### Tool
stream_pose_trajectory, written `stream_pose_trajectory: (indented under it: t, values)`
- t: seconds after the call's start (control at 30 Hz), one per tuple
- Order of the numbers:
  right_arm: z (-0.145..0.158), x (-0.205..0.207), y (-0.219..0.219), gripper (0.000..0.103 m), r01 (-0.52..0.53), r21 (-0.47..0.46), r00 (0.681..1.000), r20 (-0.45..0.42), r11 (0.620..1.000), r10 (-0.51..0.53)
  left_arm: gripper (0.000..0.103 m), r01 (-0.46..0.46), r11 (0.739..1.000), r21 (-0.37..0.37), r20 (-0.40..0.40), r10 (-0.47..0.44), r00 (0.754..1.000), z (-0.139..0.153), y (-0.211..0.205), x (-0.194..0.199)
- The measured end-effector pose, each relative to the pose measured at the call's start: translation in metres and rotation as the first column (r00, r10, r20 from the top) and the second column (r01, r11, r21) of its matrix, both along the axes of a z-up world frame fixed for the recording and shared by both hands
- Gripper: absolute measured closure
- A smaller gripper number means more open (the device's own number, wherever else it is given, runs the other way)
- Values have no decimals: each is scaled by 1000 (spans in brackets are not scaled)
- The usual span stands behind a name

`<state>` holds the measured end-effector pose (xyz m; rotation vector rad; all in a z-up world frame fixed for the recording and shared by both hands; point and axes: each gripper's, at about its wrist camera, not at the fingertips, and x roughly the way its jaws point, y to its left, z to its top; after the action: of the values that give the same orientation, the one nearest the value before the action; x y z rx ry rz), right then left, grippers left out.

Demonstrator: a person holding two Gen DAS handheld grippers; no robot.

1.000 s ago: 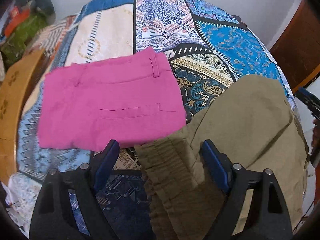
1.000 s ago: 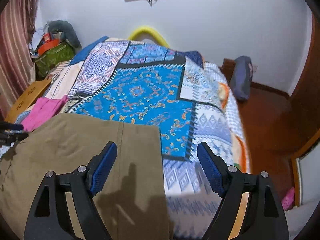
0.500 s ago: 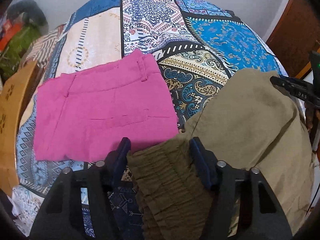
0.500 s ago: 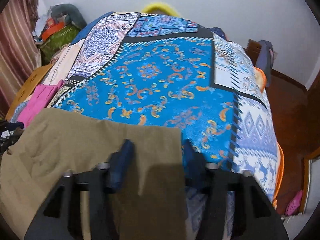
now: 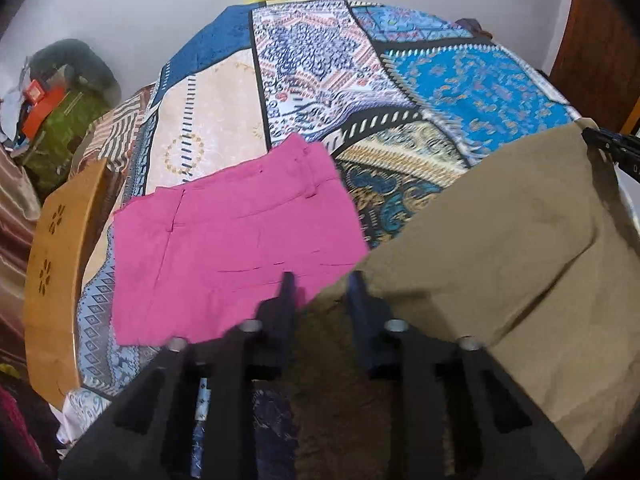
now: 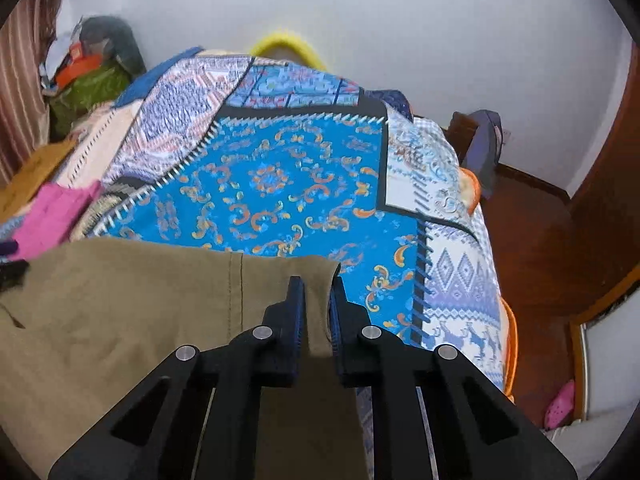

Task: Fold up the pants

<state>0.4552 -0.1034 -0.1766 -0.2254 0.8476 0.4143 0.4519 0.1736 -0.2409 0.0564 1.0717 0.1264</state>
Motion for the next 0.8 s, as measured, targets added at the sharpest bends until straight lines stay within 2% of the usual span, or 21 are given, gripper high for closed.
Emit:
stream_pose_trajectory:
  t: [0.1, 0.17, 0.27, 0.33, 0.37, 0.4, 0.43, 0.47, 0.5, 0.57, 0.67, 0.7, 0.8]
  values:
    - [17, -8, -5, 93, -2, 27, 1000, 21, 1000, 1, 102, 8, 999, 50, 32, -10, 999, 16, -9, -7]
    - [30, -13, -13, 93, 11, 50, 999, 40, 999, -13, 102, 3, 997, 82, 45, -6, 999, 26, -8, -12]
    - [48, -21, -27, 93, 26, 103, 999, 43, 994, -30, 102, -25, 999, 27, 60, 24, 998, 45, 5, -22]
    - [57, -28, -32, 93, 16, 111, 999, 46, 994, -21, 101, -22, 996, -91, 47, 26, 999, 54, 15, -28]
    - [58, -30, -32, 93, 13, 105, 999, 43, 994, -18, 97, -27, 990, -136, 35, 33, 999, 56, 17, -29]
    - [58, -34, -33, 93, 12, 99, 999, 41, 995, -16, 84, -35, 981, -191, 20, 39, 999, 55, 21, -29]
    - [57, -36, -33, 93, 8, 92, 999, 35, 996, -12, 74, -38, 976, -216, 15, 42, 999, 54, 21, -28]
    - [55, -38, -31, 93, 7, 85, 999, 32, 996, -10, 50, -41, 974, -223, 15, 46, 999, 51, 19, -26]
    - [52, -39, -30, 93, 6, 78, 1000, 30, 997, -9, 32, -49, 975, -218, 22, 55, 998, 49, 18, -24]
    - [46, -39, -30, 93, 8, 75, 1000, 23, 997, -9, 28, -54, 978, -202, 31, 61, 998, 40, 14, -19]
    - [35, -32, -33, 93, 19, 86, 1000, 5, 996, -20, 28, -80, 971, -226, -45, 72, 996, 14, 15, -1]
    - [32, -30, -34, 93, 23, 89, 1000, -3, 996, -23, 28, -99, 961, -259, -89, 78, 993, 0, 18, 7]
    - [17, -22, -39, 93, 31, 106, 999, -26, 994, -28, 28, -140, 926, -351, -148, 93, 985, -24, 25, 17]
